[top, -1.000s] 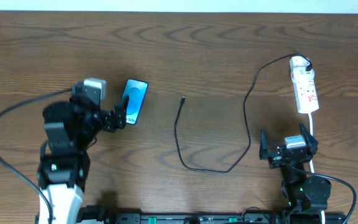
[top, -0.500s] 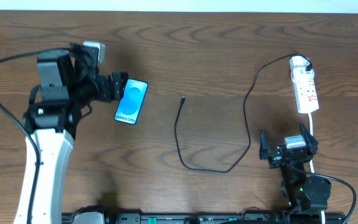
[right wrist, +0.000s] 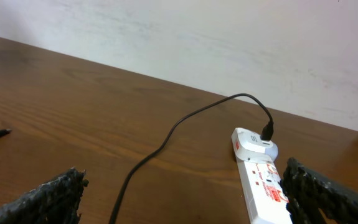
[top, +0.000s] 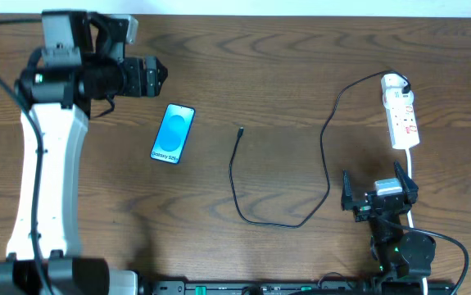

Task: Plug charger to phone and switch on socket
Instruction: 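Move the left gripper forward above the blue phone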

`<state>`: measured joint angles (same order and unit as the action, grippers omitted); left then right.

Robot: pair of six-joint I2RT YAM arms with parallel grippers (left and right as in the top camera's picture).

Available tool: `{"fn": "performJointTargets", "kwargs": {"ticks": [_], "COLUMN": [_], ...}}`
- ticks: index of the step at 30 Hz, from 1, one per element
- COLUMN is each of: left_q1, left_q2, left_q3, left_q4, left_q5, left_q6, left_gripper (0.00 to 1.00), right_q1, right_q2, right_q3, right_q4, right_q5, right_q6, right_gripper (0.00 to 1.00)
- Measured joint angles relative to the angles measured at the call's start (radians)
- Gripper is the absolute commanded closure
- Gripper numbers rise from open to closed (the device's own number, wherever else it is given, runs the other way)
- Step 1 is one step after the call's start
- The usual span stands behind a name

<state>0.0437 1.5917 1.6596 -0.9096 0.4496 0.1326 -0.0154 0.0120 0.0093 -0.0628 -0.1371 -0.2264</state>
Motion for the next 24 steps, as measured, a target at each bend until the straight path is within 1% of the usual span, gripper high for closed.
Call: {"fn": "performJointTargets", "kwargs": {"ticks": [3, 6, 12, 24], "left_q1": [-0.006, -0.006, -0.006, -0.006], "left_q2": [0.059, 0.103, 0.152, 0.154], "left_q3": [0.080, 0.104, 0.104, 0.104], "left_q4": [-0.085, -0.144, -0.169, -0.160], "left_q5": [-0.009, -0.034, -0.045, -0.044], "left_q6": [0.004, 0.005, 0.007, 0.006], "left_gripper": [0.12, 0.12, 0.13, 0.12], "right_q1": [0.000, 0.000, 0.000, 0.000], "right_q2": [0.000, 0.000, 0.000, 0.000], "right_q3": [0.000, 0.000, 0.000, 0.000], "right_q4": [0.000, 0.000, 0.000, 0.000], "right_q5": [0.000, 0.000, 0.000, 0.000], "right_q6": [0.000, 0.000, 0.000, 0.000], "right_gripper": [0.01, 0.01, 0.01, 0.01]}}
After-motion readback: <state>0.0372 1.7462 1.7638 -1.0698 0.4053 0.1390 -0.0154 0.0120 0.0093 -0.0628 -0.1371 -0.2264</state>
